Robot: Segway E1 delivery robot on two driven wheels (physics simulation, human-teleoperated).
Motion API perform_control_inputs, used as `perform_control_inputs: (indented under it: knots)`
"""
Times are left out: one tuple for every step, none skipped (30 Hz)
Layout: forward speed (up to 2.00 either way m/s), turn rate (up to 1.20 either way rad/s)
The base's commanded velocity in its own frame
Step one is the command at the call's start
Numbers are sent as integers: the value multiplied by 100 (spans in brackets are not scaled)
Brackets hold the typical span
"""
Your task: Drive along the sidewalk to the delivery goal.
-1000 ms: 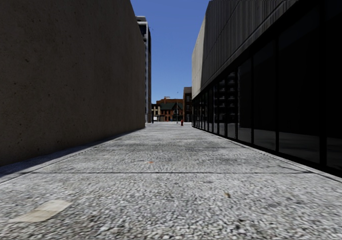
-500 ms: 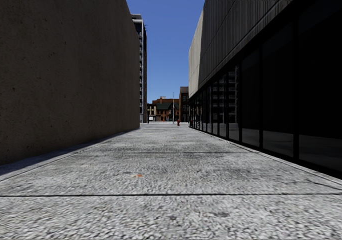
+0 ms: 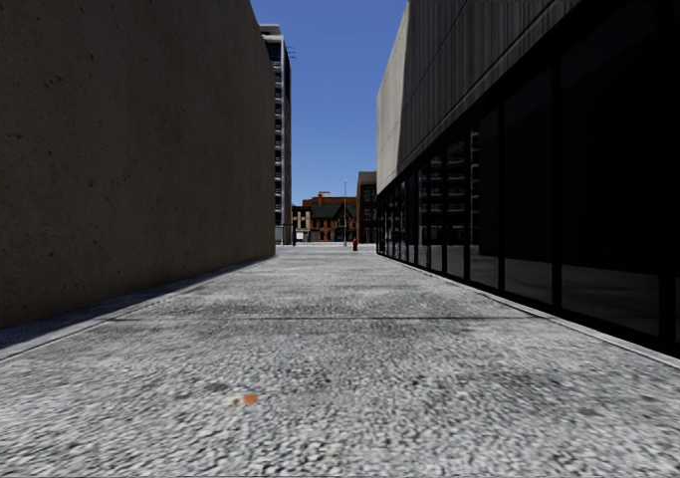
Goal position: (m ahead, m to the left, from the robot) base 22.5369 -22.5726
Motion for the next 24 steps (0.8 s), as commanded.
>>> perform_control_inputs:
  knots:
    - [168, 0]
    - [168, 0]
    - [168, 0]
    - [168, 0]
    - [168, 0]
    - [168, 0]
    - [168, 0]
    - [168, 0]
    - [168, 0]
    - [169, 0]
    - [169, 0]
    - [169, 0]
    - [169, 0]
    - [169, 0]
    - [169, 0]
    - [169, 0]
    - [169, 0]
    - [169, 0]
    - [169, 0]
    - [169, 0]
    - [169, 0]
    - [169, 0]
    - [169, 0]
    - [169, 0]
